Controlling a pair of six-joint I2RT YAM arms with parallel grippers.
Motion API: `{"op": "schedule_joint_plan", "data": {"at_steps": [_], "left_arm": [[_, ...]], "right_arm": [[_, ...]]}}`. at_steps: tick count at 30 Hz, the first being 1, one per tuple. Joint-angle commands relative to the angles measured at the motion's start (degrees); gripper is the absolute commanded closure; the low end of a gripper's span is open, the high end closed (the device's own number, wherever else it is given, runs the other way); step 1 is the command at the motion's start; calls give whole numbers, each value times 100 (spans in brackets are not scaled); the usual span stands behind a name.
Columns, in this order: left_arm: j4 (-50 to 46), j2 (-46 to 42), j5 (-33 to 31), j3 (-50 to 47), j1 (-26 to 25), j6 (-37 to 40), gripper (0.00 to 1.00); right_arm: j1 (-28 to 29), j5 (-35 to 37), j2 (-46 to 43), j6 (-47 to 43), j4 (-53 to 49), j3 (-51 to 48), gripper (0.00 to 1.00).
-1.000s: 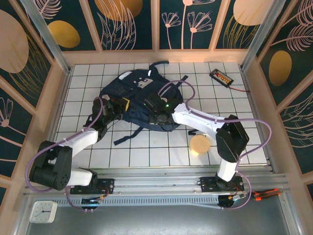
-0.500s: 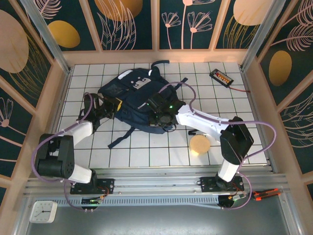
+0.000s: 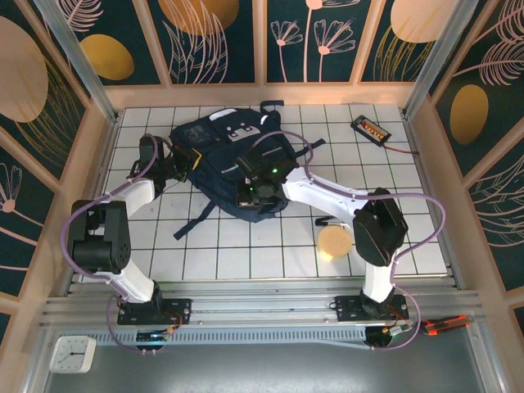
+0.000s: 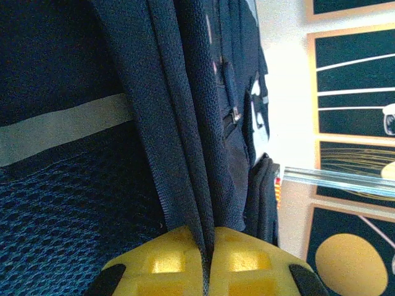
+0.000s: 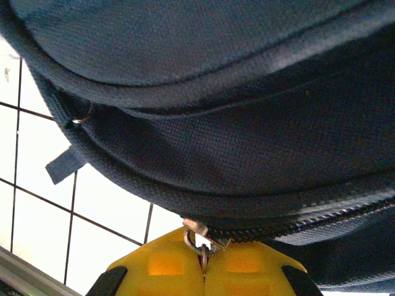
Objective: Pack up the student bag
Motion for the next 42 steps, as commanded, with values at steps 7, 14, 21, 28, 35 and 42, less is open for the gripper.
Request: {"op": "schedule_joint_plan", "data": {"at_steps": [7,14,21,28,35,42], "left_arm": [[-467,-636,-194,79,79,504,46],[-1821,-1844,-506,-101,70,662,1],[-1759,-2838,-579,-775,-536,-658,1],[-24,-3150,-1447,-1872,-1644,-2928,5],[1141,-2491,-1207,-1866,-1724,-3496,24],[1655,-1964,-583,-2017,-1723,-3589,48]], "right_arm": [[-242,-493,340,-555,-933,1611,100],[-698,-1356,499,-914,-1147,2231,100],[-729,-1770,660,-1397,-1307,2509,100],[-717,-2014,455,-1661,-1127,2080,100],[-608,-1901,186,-1408,-767,1417,100],[-322,-1602,341,-1012,-574,1275,100]]}}
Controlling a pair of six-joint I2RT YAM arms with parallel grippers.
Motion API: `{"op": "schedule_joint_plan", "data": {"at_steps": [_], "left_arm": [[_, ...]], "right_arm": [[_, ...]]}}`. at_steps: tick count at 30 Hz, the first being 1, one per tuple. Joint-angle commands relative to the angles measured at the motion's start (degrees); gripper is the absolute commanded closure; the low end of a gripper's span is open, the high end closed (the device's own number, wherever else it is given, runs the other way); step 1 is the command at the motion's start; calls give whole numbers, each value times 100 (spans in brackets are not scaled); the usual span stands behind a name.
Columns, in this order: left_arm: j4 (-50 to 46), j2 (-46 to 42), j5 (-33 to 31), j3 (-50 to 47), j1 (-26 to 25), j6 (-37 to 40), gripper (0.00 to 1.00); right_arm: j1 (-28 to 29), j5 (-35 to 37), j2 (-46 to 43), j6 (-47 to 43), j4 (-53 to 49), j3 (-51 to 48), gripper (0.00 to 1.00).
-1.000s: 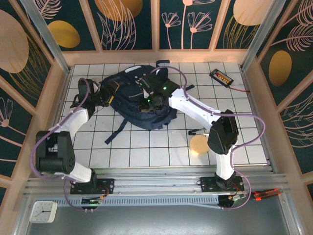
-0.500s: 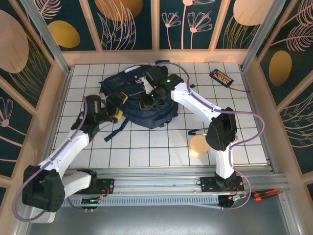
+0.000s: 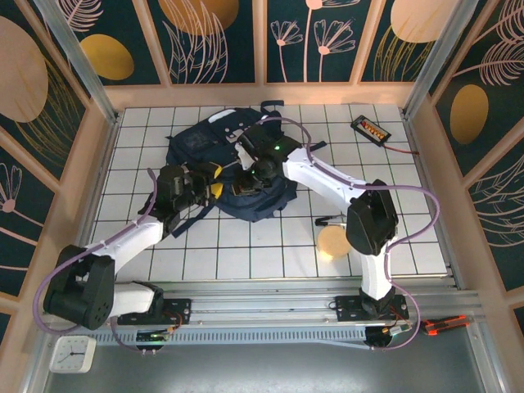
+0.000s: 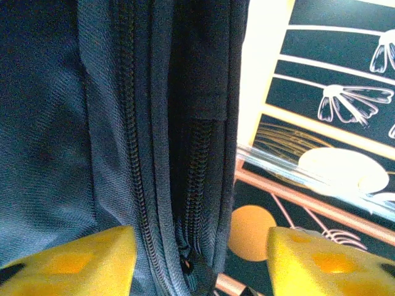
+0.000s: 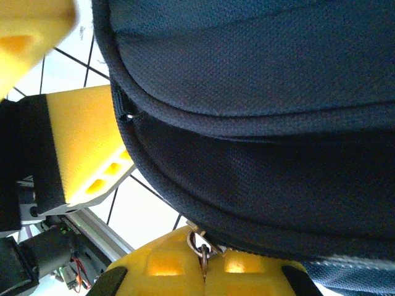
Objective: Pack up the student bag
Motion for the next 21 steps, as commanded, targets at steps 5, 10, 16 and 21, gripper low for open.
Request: {"op": "schedule_joint_plan", "data": {"at_steps": [5,10,16,21], "left_arm": [[631,-140,320,-339,-14,-175,57],[40,-507,184,-113,10,118,54],[-1207,-1110,352,251,320,842,44],[-1237,-1276,388,54,344,802,42]], "right_arm": [[357,147,-229,237,384,38,100],[373,45,-446,237,588,-389,100],[371,17,-904,201,965,-1345,100],[381,-63,-1059,219,991,-1530,100]]}}
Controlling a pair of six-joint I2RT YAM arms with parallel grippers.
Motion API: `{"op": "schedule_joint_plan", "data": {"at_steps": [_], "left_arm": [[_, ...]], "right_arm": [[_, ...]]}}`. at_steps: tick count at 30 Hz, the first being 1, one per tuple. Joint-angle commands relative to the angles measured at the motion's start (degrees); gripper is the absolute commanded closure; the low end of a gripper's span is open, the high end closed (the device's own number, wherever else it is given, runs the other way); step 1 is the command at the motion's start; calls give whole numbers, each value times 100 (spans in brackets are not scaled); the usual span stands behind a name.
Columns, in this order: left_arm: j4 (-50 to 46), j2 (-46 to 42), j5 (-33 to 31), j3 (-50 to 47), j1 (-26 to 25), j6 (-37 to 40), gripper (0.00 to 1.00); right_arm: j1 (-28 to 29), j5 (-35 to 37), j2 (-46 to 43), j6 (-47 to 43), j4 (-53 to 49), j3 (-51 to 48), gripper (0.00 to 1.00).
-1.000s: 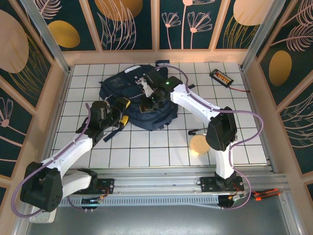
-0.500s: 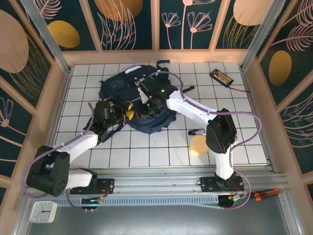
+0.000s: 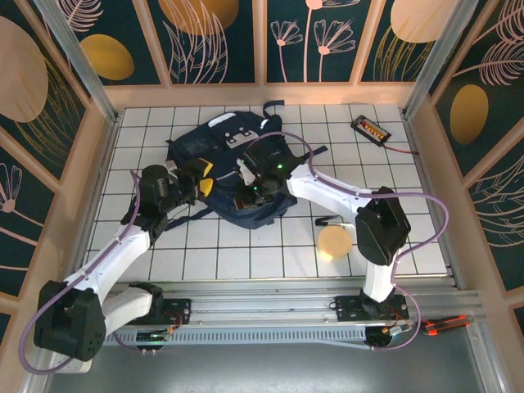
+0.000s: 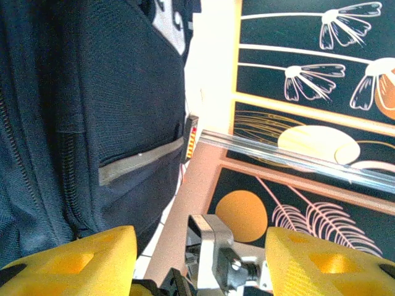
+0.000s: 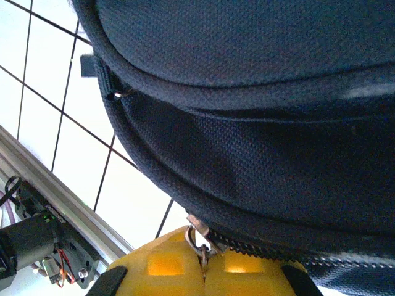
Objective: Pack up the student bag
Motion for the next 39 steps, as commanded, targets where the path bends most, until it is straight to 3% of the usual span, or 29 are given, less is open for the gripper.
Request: {"op": "schedule_joint_plan", "data": {"at_steps": [1,10,17,39], "left_arm": [[-129,16,145,-127,11,142,42],[634,761,190,-177,13,133,41],[595,1031,206,141,24,234,41],[-271,540,272,470,52,260,40]], "right_arm": [[100,-221,-373,37,146,-122,100],[108,-218,-464,-34,79,-218,100],[120,-273,-479,-104,20,-331,100],[108,-359,-423,-243,145,-581,100]]}}
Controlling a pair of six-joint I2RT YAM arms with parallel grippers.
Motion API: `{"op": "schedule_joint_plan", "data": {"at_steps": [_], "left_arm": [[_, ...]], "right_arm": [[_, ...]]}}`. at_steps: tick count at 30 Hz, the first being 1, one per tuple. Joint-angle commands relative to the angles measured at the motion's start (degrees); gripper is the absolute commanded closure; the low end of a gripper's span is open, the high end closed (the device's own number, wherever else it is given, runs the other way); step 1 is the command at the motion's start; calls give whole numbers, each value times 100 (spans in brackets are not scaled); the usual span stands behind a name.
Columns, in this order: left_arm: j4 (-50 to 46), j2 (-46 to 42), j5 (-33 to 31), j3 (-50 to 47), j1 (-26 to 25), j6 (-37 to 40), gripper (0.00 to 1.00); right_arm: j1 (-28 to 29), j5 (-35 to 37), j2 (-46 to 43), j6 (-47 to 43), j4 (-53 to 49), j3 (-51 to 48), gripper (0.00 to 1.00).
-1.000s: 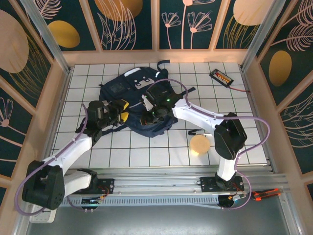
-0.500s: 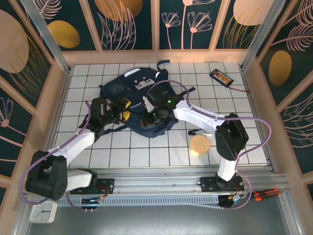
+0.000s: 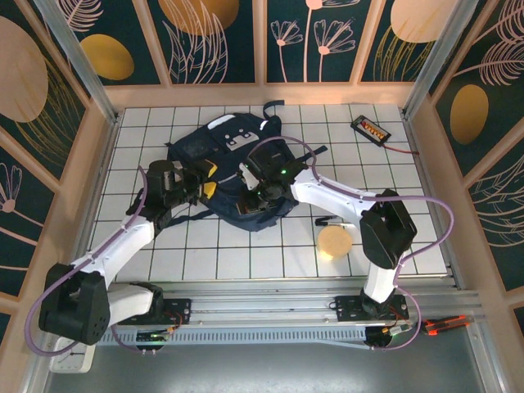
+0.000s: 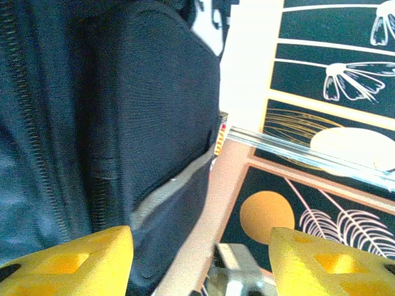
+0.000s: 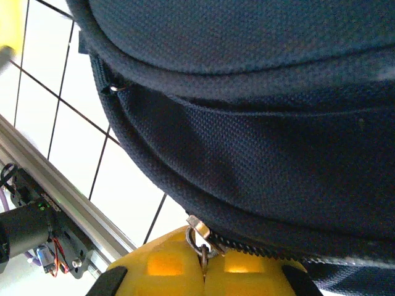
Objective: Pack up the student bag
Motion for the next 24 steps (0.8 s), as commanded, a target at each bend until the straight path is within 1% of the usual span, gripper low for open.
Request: {"op": "schedule_joint_plan", "data": {"at_steps": [1,17,21,24], "left_arm": [[36,-40,117,171,41,57,40],[683,628,178,-96,-18,55,39],[715,779,239,-50,-40,114,39],[589,733,275,-25,-46,172,39]], "right_arm": [[103,-261,-186,-169,-119,-75,100],[80,-254,-163,-231,-242,13,100],[80,-245,-158,-224,-246,-4,100],[71,-227,-153,-240,-250,-35,100]]}}
